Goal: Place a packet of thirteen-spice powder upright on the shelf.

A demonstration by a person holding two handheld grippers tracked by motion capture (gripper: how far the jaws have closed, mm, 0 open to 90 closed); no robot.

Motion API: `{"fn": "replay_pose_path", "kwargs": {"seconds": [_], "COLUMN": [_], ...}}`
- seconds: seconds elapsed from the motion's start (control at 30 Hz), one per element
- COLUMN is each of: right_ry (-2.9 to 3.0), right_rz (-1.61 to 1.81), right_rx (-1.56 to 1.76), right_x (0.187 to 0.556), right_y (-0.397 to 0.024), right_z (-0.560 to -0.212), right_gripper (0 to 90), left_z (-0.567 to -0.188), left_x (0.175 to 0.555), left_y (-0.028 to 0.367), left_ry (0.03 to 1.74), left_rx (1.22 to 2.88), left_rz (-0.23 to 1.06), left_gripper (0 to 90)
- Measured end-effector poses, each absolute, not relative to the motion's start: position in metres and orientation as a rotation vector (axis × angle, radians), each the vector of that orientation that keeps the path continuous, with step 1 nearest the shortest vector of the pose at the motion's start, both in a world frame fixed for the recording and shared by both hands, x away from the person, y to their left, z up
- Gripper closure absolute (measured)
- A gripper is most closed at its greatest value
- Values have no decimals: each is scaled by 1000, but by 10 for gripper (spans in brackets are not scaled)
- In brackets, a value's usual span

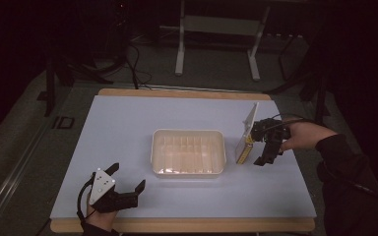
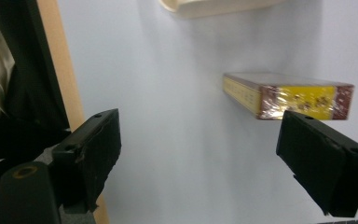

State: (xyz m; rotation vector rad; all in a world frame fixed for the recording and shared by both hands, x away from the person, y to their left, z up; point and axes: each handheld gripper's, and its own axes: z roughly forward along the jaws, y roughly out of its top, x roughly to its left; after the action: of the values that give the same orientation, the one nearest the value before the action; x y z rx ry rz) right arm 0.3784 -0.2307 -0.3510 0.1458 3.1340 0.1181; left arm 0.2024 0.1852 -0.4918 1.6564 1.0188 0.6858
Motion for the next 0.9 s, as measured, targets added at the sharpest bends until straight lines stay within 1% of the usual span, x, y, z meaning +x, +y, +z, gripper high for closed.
{"fn": "replay_pose_path", "kwargs": {"seconds": [0.23, 0.6, 0.9], "right_ry": [3092, 3046, 3049], "right_rz": [129, 156, 135], "right_rx": [205, 190, 168], "right_x": [396, 421, 435], "right_y": [-233, -235, -234], "right_z": [-355, -365, -381], "right_gripper": [137, 141, 154], "left_z": [-492, -492, -492], "left_x": [203, 203, 203], "left_y": [185, 185, 185], "left_ry": [1019, 1018, 1018], "left_rx": [1658, 1658, 1659], "left_rz": [684, 680, 681], "left_gripper": [0, 0, 0]}}
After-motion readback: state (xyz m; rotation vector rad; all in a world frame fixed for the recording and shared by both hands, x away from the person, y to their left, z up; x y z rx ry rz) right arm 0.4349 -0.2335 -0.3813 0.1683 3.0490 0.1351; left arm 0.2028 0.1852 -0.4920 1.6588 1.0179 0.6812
